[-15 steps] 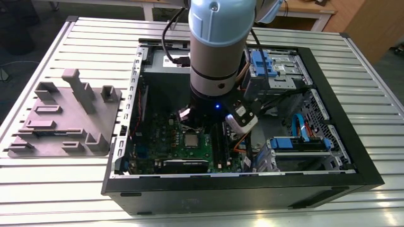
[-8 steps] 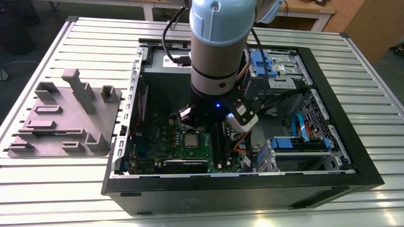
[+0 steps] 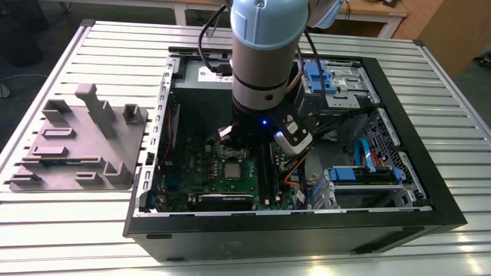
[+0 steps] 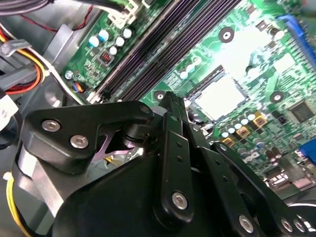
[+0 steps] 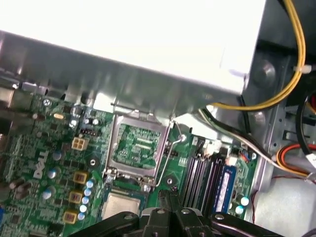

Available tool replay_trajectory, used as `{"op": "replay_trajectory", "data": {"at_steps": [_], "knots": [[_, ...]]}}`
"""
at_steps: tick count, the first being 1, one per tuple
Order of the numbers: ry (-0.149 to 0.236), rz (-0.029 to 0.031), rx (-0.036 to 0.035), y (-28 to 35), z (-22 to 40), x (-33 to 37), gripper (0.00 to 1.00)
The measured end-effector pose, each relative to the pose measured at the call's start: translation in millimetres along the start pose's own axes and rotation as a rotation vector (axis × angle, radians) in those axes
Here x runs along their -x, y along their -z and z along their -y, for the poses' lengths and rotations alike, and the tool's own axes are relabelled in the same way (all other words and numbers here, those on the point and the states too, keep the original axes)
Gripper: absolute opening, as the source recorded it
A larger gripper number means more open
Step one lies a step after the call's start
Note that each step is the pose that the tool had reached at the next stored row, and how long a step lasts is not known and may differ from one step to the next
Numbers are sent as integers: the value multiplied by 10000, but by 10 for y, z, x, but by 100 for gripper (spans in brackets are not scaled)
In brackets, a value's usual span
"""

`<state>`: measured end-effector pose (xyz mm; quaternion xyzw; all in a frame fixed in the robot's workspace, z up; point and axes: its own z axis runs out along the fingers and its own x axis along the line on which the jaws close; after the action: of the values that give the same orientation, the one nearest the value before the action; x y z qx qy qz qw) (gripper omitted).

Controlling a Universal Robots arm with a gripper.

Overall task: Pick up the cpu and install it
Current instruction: 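Close the cpu cover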

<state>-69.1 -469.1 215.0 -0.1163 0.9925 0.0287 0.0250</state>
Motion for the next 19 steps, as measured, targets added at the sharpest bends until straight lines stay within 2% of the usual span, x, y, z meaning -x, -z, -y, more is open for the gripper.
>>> {"op": "replay_trajectory", "data": {"at_steps": [6, 11, 19], "knots": [[19, 36, 7, -12, -49, 16, 10], [18, 36, 7, -25, -59, 50, 10], [17, 42, 25, -52, -131, 88, 10]]}}
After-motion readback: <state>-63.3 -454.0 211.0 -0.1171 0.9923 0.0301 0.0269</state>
